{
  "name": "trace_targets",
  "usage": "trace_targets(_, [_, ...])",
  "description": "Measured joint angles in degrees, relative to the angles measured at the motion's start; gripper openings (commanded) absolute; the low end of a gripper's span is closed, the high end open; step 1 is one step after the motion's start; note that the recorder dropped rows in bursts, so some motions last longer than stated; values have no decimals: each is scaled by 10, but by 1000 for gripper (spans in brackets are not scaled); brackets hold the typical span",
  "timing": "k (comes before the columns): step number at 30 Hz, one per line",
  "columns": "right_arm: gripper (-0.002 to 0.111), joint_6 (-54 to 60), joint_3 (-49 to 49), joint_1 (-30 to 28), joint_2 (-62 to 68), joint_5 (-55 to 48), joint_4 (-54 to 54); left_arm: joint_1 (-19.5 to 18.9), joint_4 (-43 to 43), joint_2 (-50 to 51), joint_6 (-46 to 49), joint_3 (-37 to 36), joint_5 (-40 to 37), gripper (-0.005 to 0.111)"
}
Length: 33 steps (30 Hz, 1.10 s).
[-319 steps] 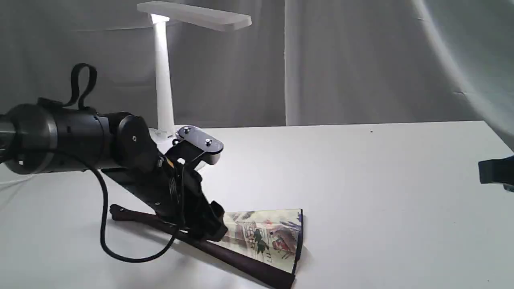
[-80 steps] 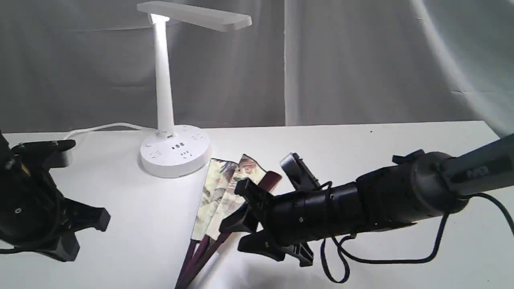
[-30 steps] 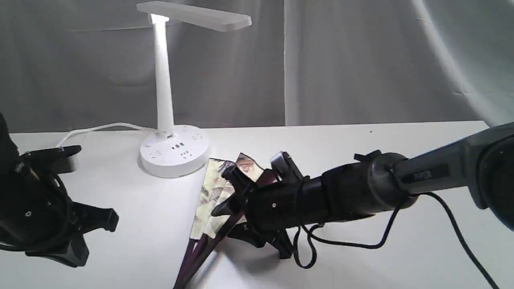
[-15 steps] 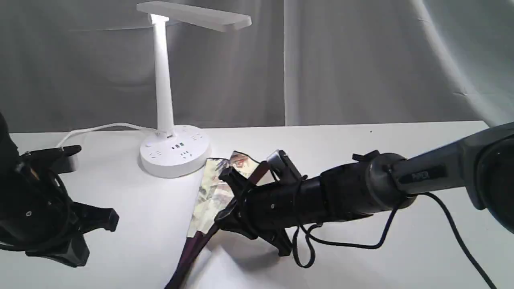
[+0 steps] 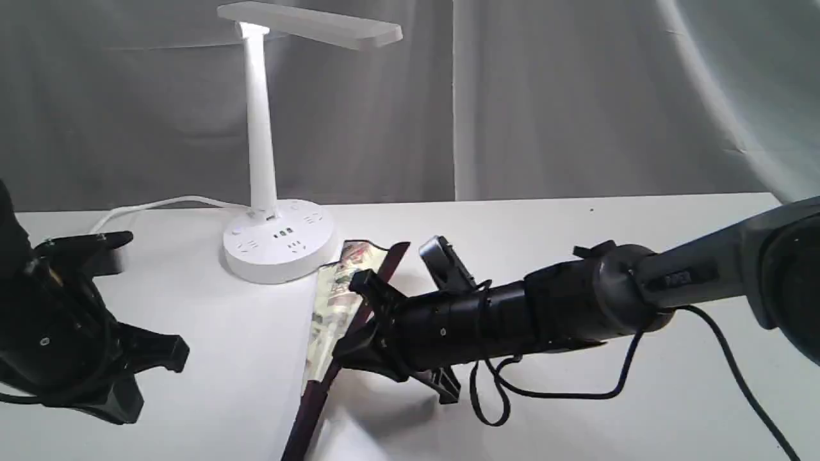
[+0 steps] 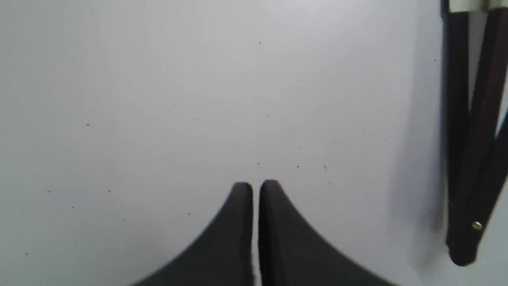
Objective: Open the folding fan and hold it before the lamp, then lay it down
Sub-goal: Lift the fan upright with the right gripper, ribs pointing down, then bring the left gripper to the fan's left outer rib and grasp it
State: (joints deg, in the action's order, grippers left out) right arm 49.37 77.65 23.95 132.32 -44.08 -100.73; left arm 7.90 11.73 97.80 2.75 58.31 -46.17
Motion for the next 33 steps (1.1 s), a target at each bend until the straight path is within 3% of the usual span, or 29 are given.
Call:
trace_targets(10, [0,45,-4,-39,-54,-89,44,0,32,0,32,0,4,5])
trace_targets(19, [0,53,-4,-89,-79,-231,55,0,41,0,44,0,5,8])
trace_targets(22, [0,55,-4,-114,-79,-241,56,0,69,0,75,0,5,19])
trace_targets(27, [0,56,-6,-140,-80,-243,102,0,187,0,169,0,9,49])
trace_targets(29, [0,55,-15,-143,-82,-243,115,0,235,0,210,0,20,56])
trace_targets(33, [0,61,-37,-145,-88,-246,121,0,266,0,266,0,39,54])
